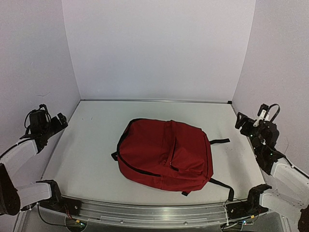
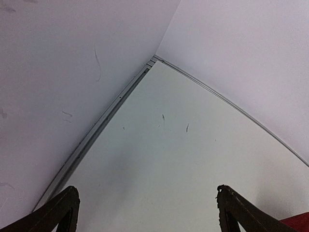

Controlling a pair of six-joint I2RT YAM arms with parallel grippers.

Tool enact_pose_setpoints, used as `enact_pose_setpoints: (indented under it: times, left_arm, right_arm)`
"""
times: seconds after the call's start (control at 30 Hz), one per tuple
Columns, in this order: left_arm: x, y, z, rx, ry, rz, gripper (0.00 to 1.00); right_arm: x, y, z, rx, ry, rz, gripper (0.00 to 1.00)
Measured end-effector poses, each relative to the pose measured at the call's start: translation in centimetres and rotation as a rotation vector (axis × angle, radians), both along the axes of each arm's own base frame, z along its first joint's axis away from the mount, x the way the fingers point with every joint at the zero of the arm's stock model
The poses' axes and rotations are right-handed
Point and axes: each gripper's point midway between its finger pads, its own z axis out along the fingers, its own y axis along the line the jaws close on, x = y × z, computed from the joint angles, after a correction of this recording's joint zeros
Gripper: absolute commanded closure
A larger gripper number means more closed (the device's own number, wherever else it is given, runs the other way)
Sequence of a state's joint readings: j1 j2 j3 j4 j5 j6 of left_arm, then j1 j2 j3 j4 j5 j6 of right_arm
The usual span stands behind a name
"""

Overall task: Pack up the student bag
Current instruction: Reset both arms

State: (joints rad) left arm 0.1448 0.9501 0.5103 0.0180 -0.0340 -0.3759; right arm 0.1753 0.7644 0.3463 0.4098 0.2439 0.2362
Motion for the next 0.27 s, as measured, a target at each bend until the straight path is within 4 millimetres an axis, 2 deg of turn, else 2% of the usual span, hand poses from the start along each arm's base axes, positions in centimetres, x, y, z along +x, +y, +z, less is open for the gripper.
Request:
enact_pose_setpoints:
  times: [0.07, 0.13, 0.27]
  left_arm:
    - [-0.4, 0.2, -1.3, 0.014, 0.015, 0.009, 0.00]
    - [-0.6, 0.3, -2.0, 0.019, 0.019, 0.015, 0.00]
    - [-0.5, 0.4, -1.7, 0.027, -0.003, 0.019, 0.00]
  right_arm:
    - [-0.3, -0.2, -1.5, -0.004, 0.017, -0.009, 0.02]
    - [-0.4, -0.3, -2.0, -0.005, 0.019, -0.014, 0.02]
    - [-0.5, -0.4, -1.2, 0.000, -0.017, -0.021, 0.02]
